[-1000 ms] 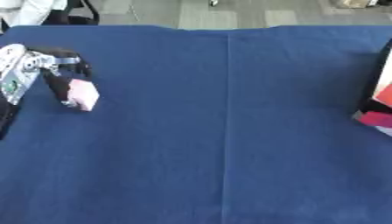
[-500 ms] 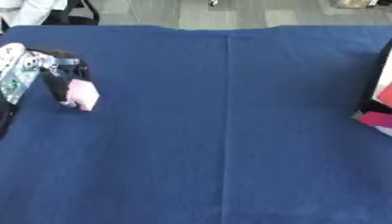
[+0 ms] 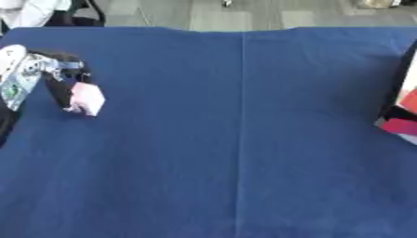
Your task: Pick up the objects with one hand, pass them to the other hand, and then place them into the box on the other side of the table.
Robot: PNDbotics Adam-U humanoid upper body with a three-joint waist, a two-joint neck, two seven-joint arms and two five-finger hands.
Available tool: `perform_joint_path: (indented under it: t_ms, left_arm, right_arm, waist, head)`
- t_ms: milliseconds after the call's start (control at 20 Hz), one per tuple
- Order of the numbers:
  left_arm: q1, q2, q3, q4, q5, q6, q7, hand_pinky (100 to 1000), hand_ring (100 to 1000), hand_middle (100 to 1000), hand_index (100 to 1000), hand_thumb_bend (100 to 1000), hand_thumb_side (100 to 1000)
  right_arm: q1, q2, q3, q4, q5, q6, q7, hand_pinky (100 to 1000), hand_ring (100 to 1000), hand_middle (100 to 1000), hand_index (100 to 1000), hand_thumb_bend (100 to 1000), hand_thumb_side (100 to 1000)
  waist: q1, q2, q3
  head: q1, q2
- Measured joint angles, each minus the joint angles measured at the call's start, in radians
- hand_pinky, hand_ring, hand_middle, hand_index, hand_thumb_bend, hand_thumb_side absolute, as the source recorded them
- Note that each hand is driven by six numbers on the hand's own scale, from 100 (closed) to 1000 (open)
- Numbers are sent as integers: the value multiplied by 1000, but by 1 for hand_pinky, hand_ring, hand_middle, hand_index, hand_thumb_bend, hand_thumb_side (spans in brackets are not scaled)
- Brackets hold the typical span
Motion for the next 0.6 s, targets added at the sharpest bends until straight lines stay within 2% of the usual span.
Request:
perform_joint_path:
  t_ms: [150, 200, 600]
  left_arm:
    - [0, 7, 3, -26, 10, 7, 45, 793, 716, 550, 453, 298, 100]
    - [0, 11, 3, -40, 18, 8, 59, 790, 710, 544, 454, 286, 100]
    - [22, 36, 15, -203, 138, 24, 125, 783, 685, 518, 460, 211, 100]
  right_arm:
    - [0, 0, -1, 0, 0, -1, 0, 923, 824, 780, 868, 469, 184]
    - [1, 0, -2, 0, 0, -1, 0, 923, 824, 780, 868, 463, 158]
    - [-7, -1, -3, -3, -2, -7, 2, 925, 824, 781, 869, 455, 153]
  waist:
    - [0, 0, 0]
    - [0, 0, 1]
    - [0, -2, 5]
  head:
    - [0, 0]
    - [-1, 0]
    - [-31, 6]
